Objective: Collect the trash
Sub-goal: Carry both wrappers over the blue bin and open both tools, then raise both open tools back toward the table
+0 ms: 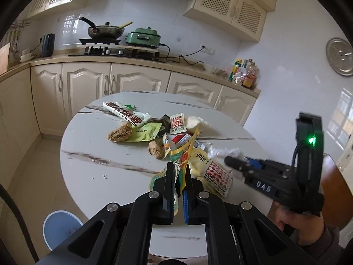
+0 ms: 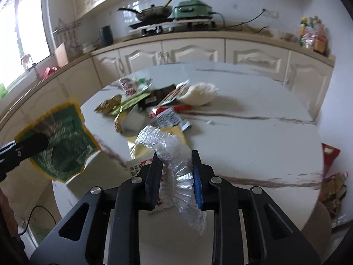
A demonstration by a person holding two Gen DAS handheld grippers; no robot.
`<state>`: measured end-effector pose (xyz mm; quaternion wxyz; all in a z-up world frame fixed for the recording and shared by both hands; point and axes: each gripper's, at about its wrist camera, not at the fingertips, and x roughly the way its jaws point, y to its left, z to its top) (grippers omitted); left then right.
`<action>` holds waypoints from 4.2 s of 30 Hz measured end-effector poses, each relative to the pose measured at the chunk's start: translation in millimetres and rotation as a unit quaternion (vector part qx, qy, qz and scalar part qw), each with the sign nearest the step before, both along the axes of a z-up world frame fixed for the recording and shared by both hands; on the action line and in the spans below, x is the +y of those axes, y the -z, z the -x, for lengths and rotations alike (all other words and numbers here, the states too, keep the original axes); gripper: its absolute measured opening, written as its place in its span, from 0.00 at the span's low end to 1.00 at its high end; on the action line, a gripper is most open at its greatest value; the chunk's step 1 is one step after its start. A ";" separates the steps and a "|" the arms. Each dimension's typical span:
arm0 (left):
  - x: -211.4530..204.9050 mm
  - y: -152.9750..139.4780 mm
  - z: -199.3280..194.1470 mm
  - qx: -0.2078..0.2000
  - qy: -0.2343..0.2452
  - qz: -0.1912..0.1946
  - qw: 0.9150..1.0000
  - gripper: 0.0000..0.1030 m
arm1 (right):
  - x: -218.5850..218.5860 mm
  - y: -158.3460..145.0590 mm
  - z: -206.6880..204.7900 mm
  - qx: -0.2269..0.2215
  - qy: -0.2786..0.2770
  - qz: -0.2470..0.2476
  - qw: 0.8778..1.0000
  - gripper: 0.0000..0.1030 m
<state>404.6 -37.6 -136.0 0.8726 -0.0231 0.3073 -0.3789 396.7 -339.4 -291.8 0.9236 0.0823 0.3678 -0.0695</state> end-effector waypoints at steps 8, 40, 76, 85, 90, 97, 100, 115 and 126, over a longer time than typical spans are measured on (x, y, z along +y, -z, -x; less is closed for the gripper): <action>-8.5 6.4 -2.6 -0.015 0.003 -0.010 1.000 0.01 | 22.6 -20.3 3.9 -0.020 -0.008 0.014 1.000 0.22; 301.6 156.3 -84.0 0.188 -0.288 -0.048 0.938 0.01 | 374.3 126.0 -178.8 0.105 -0.340 -0.003 0.935 0.22; 315.0 129.3 -191.4 0.200 -0.418 -0.088 0.882 0.62 | 378.7 189.2 -218.0 0.175 -0.321 -0.045 0.930 0.83; 249.0 -17.3 -120.2 0.008 -0.448 -0.055 0.892 0.94 | 347.0 11.1 -110.8 -0.022 -0.292 0.012 0.956 1.00; 185.4 -61.1 -66.3 -0.083 -0.441 -0.042 0.892 0.99 | 319.1 -80.8 -42.2 -0.136 -0.249 0.049 0.958 1.00; 100.5 -94.3 -18.8 -0.179 -0.410 -0.028 0.894 0.99 | 280.0 -171.7 51.4 -0.242 -0.184 0.084 0.949 1.00; 86.7 -87.4 1.3 -0.212 -0.404 -0.027 0.889 0.99 | 265.5 -193.5 81.8 -0.266 -0.163 0.091 0.946 1.00; 9.9 15.4 270.6 -0.324 -0.410 -0.034 0.852 0.99 | 214.3 -249.8 189.8 -0.323 -0.099 0.108 0.935 1.00; 17.1 23.5 301.9 -0.322 -0.395 -0.030 0.860 0.99 | 191.3 -251.5 199.6 -0.317 -0.074 0.110 0.939 1.00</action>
